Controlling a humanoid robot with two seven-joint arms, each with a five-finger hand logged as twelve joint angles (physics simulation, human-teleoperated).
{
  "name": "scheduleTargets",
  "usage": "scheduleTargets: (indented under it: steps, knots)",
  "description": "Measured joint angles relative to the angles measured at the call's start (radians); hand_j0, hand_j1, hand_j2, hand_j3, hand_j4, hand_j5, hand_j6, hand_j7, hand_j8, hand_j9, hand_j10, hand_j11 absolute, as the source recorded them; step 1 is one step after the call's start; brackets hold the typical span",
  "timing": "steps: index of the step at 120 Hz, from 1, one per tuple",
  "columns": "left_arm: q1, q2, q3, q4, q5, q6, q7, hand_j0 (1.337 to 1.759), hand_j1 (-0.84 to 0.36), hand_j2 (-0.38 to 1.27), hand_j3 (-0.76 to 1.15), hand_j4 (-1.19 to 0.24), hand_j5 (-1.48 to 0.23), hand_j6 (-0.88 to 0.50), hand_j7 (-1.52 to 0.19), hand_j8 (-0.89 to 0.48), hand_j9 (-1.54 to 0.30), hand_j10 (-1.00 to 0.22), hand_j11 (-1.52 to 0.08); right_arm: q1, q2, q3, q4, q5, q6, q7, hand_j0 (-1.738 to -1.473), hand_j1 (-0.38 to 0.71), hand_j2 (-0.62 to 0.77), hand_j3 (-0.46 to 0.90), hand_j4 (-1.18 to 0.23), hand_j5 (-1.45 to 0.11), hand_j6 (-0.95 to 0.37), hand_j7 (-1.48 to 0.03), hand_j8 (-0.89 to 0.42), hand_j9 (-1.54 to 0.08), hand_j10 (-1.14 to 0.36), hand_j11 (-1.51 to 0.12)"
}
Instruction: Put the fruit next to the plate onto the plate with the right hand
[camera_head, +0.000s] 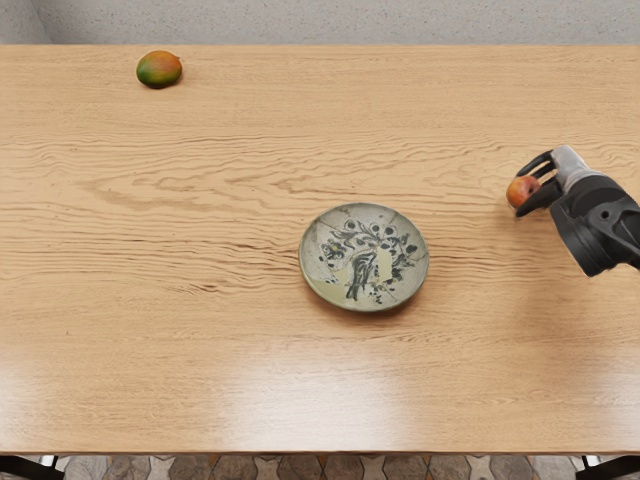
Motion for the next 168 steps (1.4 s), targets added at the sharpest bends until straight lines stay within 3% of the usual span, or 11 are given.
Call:
scheduleTargets:
  steps: [19,42,53,123,124,125,131,142,153,168]
  knots:
    - [0.000,0.000,0.000,0.000,0.000,0.000,0.000,1.658,0.35,0.00,0.00,0.00,0.00,0.00,0.00,0.00,0.00,0.00,0.00,-0.006,-0.001,0.213,-0.089,0.169,0.061,-0.001,-1.653,0.30,0.34,0.00,-0.58,-1.17,-0.39,-1.11,-0.44,-1.14,-0.84,-1.14]
    - [0.000,0.000,0.000,0.000,0.000,0.000,0.000,1.658,0.35,0.00,0.00,0.00,0.00,0.00,0.00,0.00,0.00,0.00,0.00,-0.046,-0.029,0.426,-0.111,0.591,0.498,0.000,-1.654,0.30,0.34,0.00,-0.56,-1.19,-0.37,-1.12,-0.43,-1.17,-0.85,-1.17]
    - [0.000,0.000,0.000,0.000,0.000,0.000,0.000,1.658,0.35,0.00,0.00,0.00,0.00,0.00,0.00,0.00,0.00,0.00,0.00,-0.083,-0.049,0.464,-0.104,0.704,0.632,0.000,-1.654,0.29,0.31,0.00,-0.56,-1.20,-0.39,-1.13,-0.43,-1.17,-0.85,-1.17]
    - [0.000,0.000,0.000,0.000,0.000,0.000,0.000,1.658,0.35,0.00,0.00,0.00,0.00,0.00,0.00,0.00,0.00,0.00,0.00,-0.181,0.139,0.476,-0.040,0.771,0.729,0.001,-1.653,0.25,0.26,0.00,-0.61,-1.17,-0.40,-1.13,-0.46,-1.16,-0.86,-1.16]
    - [0.000,0.000,0.000,0.000,0.000,0.000,0.000,1.658,0.35,0.00,0.00,0.00,0.00,0.00,0.00,0.00,0.00,0.00,0.00,-0.182,0.139,0.476,-0.040,0.771,0.730,0.001,-1.653,0.27,0.36,0.00,-0.60,-1.17,-0.39,-1.13,-0.45,-1.16,-0.86,-1.16]
    - [0.000,0.000,0.000,0.000,0.000,0.000,0.000,1.658,0.35,0.00,0.00,0.00,0.00,0.00,0.00,0.00,0.00,0.00,0.00,-0.183,0.140,0.476,-0.040,0.772,0.729,0.001,-1.653,0.27,0.34,0.00,-0.61,-1.17,-0.39,-1.13,-0.45,-1.16,-0.86,-1.16]
    - [0.000,0.000,0.000,0.000,0.000,0.000,0.000,1.658,0.35,0.00,0.00,0.00,0.00,0.00,0.00,0.00,0.00,0.00,0.00,-0.187,0.140,0.476,-0.039,0.765,0.726,0.001,-1.654,0.24,0.25,0.00,-0.57,-1.03,-0.40,-1.00,-0.44,-1.02,-0.76,-1.02]
    - [0.000,0.000,0.000,0.000,0.000,0.000,0.000,1.658,0.35,0.00,0.00,0.00,0.00,0.00,0.00,0.00,0.00,0.00,0.00,-0.191,0.137,0.471,-0.038,0.754,0.723,0.001,-1.656,0.07,0.15,0.00,-0.40,-0.71,-0.29,-0.69,-0.32,-0.70,-0.53,-0.70]
    - [0.000,0.000,0.000,0.000,0.000,0.000,0.000,1.658,0.35,0.00,0.00,0.00,0.00,0.00,0.00,0.00,0.00,0.00,0.00,-0.192,0.129,0.466,-0.037,0.749,0.720,0.001,-1.656,-0.05,0.09,0.00,-0.29,-0.49,-0.21,-0.48,-0.19,-0.48,-0.24,-0.48]
    - [0.000,0.000,0.000,0.000,0.000,0.000,0.000,1.658,0.35,0.00,0.00,0.00,0.00,0.00,0.00,0.00,0.00,0.00,0.00,-0.187,0.092,0.471,-0.034,0.749,0.721,0.001,-1.657,-0.15,0.04,0.00,-0.18,-0.30,-0.14,-0.29,-0.13,-0.30,-0.16,-0.30]
